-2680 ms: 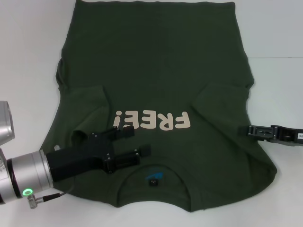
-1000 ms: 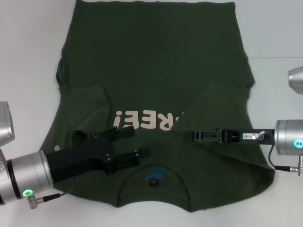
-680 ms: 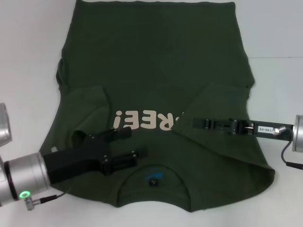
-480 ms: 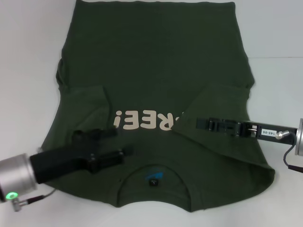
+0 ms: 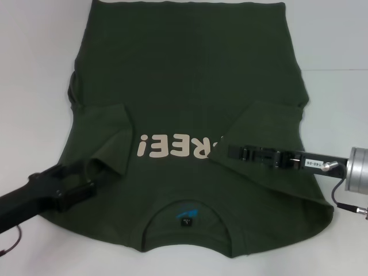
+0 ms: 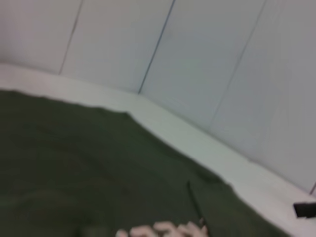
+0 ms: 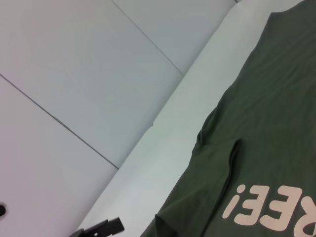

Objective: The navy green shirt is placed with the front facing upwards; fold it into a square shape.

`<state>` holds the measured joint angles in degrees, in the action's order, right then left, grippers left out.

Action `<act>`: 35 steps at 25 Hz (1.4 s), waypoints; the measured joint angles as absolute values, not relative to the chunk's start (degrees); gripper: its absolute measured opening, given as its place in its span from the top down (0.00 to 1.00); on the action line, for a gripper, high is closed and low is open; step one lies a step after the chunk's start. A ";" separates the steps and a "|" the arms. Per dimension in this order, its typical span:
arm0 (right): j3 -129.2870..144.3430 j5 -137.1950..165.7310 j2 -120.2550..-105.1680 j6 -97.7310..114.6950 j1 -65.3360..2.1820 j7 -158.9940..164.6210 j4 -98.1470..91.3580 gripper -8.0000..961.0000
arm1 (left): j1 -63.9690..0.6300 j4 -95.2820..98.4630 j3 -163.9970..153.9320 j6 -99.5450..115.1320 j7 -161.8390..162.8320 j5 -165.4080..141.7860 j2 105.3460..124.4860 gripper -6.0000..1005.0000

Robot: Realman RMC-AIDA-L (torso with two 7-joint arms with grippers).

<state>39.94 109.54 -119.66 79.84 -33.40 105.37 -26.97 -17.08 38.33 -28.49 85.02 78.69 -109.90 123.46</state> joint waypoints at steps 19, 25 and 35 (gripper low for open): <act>39.83 108.59 -119.62 78.54 -34.02 105.20 -26.54 0.04 | -14.32 42.01 -24.53 79.51 87.11 -117.18 123.44 0.17; 39.84 108.60 -119.62 78.52 -33.94 105.29 -26.54 0.04 | -14.32 42.02 -24.45 77.92 87.22 -117.25 123.48 0.17; 39.81 108.63 -119.61 78.53 -33.99 105.61 -26.54 0.04 | -14.32 41.92 -24.36 75.55 88.13 -118.99 123.49 0.17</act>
<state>39.81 108.63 -119.61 78.53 -33.99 105.61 -26.54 -14.32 41.92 -24.36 75.55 88.13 -118.99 123.49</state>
